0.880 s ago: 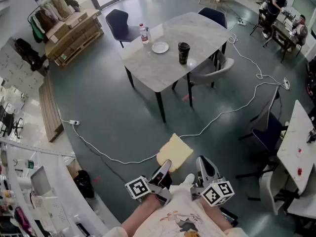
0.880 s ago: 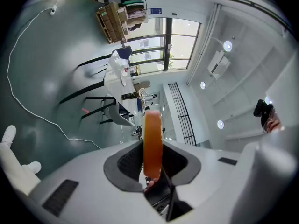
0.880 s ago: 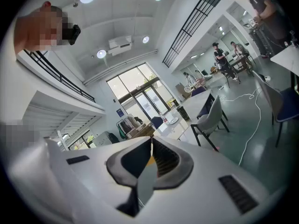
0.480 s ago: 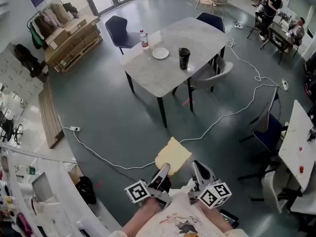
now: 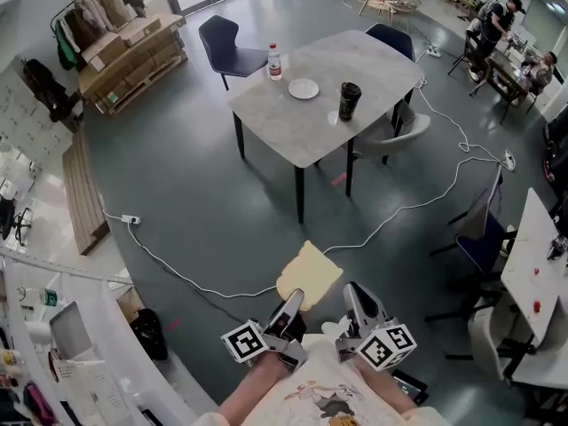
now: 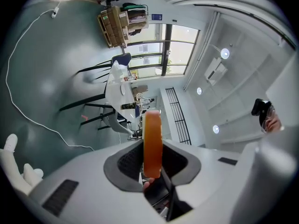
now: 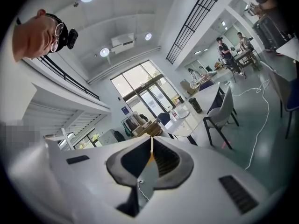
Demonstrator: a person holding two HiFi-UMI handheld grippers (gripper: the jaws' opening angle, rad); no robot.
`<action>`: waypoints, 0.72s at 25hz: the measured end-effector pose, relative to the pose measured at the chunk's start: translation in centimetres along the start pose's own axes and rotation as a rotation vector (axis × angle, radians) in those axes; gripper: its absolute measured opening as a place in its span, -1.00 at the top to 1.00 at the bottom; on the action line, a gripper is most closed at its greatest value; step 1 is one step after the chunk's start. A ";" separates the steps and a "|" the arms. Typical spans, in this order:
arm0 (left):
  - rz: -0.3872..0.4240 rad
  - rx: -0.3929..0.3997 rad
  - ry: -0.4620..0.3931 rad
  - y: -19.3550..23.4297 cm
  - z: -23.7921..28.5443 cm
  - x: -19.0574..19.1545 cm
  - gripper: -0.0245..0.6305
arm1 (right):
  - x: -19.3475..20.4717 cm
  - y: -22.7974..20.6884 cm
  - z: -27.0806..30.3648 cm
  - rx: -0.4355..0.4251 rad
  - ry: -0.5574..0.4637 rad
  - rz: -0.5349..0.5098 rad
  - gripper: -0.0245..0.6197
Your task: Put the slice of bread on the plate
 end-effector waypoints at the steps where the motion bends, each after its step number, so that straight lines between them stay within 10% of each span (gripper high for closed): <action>1: 0.009 0.002 0.000 0.3 -0.3 -0.6 0.62 | 0.5 0.4 0.5 -0.002 -0.002 -0.005 0.87; 18: -0.048 -0.052 -0.020 3.5 5.1 -8.2 0.62 | 0.9 -1.3 10.8 0.013 0.046 0.048 0.87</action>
Point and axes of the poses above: the fingertips, and each gripper's own axes: z forward along the fingers, y to its left, x out of its underside, the point moved 3 cm from there along -z, backward along the fingers, and after that the axes turned 6 degrees about z, right-handed, at the moved point
